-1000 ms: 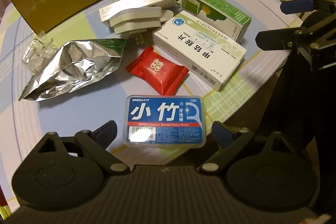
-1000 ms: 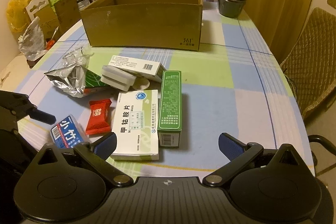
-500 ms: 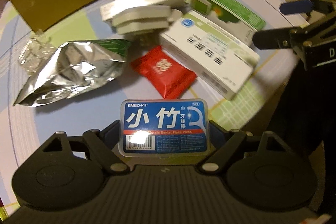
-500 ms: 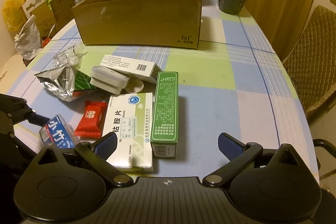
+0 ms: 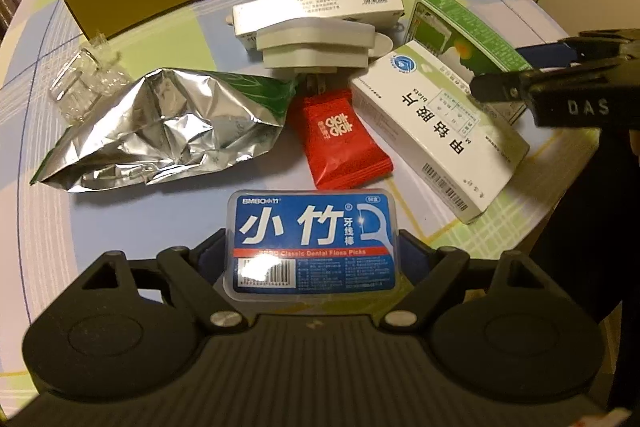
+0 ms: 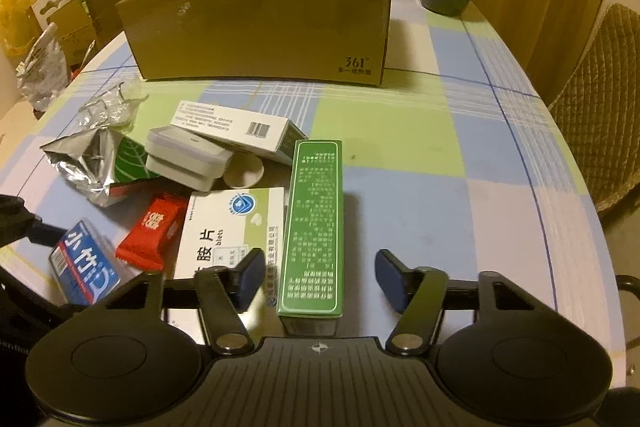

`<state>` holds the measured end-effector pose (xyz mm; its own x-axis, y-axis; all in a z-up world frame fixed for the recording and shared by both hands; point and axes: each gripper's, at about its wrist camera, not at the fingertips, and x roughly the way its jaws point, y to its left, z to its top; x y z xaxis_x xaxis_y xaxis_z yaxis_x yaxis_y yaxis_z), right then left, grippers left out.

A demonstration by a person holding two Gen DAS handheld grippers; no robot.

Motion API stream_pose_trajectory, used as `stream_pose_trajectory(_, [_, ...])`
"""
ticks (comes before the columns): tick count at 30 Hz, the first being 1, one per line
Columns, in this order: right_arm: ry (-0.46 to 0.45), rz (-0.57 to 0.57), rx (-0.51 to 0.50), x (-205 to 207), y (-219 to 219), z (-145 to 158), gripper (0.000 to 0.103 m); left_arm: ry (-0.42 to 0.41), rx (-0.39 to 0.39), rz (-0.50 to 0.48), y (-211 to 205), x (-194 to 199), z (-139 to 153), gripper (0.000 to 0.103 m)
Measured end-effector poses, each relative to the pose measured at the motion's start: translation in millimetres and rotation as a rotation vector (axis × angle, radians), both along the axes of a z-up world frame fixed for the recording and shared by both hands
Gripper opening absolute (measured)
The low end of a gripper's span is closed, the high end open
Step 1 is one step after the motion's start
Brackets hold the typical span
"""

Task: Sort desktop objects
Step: 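Grasp blue floss box with left tool while right tool grasps green box, then lift and carry both held boxes over the open cardboard box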

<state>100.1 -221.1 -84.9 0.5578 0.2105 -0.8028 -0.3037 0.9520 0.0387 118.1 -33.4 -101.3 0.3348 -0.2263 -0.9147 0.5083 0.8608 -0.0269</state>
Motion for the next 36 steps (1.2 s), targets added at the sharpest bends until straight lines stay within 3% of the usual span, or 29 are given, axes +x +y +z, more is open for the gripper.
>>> stream_pose_trajectory(11, [0.014,0.002,0.010,10,-1,-3,0.028,-0.009,0.002,0.002,-1,6,-3,0.083])
stream_pose_trajectory(21, [-0.009,-0.009,0.003,5,-1,1,0.027,-0.004,-0.038,0.028,5,2,1,0.083])
stream_pose_trajectory(36, [-0.023,-0.014,-0.014,1,-6,14,0.027,-0.051,-0.018,0.054,11,-2,25,0.083])
